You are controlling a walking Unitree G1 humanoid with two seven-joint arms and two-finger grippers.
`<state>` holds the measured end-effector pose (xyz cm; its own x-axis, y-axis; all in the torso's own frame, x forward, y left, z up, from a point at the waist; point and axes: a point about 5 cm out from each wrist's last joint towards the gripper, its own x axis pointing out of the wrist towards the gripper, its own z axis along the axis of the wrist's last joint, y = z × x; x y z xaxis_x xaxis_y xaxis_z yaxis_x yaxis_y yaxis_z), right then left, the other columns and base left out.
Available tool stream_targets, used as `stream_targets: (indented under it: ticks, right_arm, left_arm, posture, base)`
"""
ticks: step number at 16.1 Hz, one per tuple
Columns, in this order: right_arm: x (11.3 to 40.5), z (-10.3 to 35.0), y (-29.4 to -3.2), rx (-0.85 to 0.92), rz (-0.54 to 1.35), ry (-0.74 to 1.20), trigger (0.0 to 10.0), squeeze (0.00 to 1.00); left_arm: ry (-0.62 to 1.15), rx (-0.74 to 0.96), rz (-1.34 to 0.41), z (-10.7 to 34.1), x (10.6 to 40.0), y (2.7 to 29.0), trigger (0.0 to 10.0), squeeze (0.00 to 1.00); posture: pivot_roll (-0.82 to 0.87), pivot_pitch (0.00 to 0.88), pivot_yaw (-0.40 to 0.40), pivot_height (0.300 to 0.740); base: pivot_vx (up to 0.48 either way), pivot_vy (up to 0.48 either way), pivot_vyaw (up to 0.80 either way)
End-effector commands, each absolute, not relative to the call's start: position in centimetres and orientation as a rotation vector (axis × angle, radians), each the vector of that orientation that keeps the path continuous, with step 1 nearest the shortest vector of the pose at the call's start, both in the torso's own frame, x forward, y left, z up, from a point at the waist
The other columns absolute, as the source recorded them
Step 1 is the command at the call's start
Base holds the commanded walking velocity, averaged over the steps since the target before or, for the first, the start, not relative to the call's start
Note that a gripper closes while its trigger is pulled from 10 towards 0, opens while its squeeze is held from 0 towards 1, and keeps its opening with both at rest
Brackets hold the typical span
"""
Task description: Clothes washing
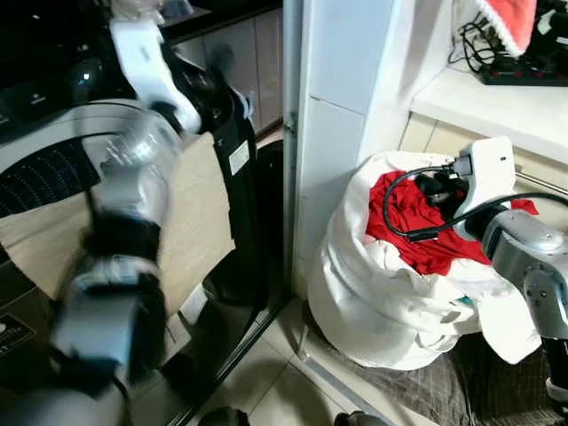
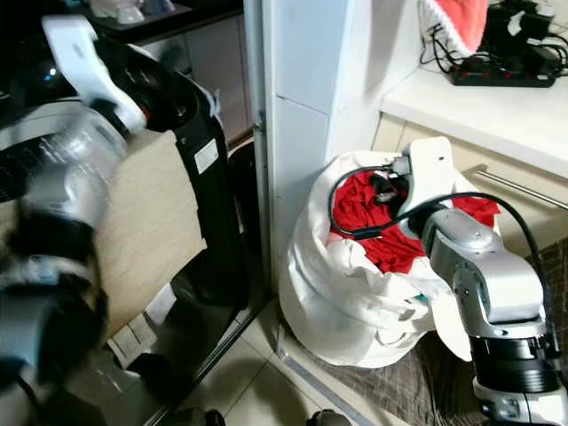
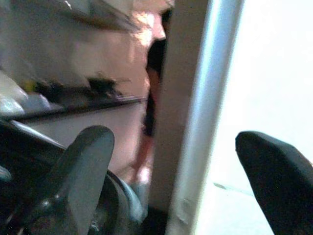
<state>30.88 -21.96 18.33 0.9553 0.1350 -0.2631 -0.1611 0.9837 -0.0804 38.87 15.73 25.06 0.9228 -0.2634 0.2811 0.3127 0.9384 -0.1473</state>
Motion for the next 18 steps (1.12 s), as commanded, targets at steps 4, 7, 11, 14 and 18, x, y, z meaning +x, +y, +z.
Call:
stream_targets:
  ticks: [4, 7, 11, 14, 18]
  right_arm:
    - [31.4, 15.4, -23.3, -0.12, 0.098, 0.393, 10.0, 0.0]
    - [29.3, 15.3, -22.2, -0.196, 0.304, 0.477, 10.0, 1.0]
    - [29.1, 14.9, -24.4, -0.196, 0.256, 0.514, 10.0, 1.0]
    - [30.7, 13.6, -25.3, -0.169, 0.166, 0.499, 10.0, 1.0]
    - [33.3, 11.2, -27.0, -0.159, -0.003, 0.455, 10.0, 1.0]
  left_arm:
    - [0.005, -0.034, -0.558, 19.8, 35.7, 12.2, 10.0, 0.0]
    - [0.055, -0.02, -0.711, 19.0, 33.0, 12.5, 10.0, 0.0]
    - [0.052, 0.018, -0.729, 18.9, 32.0, 12.9, 10.0, 0.0]
    - [0.0, 0.065, -0.656, 18.9, 32.1, 12.6, 10.0, 0.0]
    - [-0.008, 0.168, -0.717, 19.9, 31.6, 12.7, 10.0, 0.0]
  posture:
    - [-0.19, 0.043, 0.056, 0.74]
    - [-0.19, 0.045, 0.053, 0.74]
    - [-0.19, 0.05, 0.065, 0.74]
    - [-0.17, 0.061, 0.069, 0.74]
    - [-0.09, 0.128, 0.097, 0.74]
  base:
    - [0.0, 0.0, 0.0]
    - [0.0, 0.0, 0.0]
    - [0.0, 0.0, 0.0]
    - [0.0, 0.0, 0.0]
    - [0.0, 0.0, 0.0]
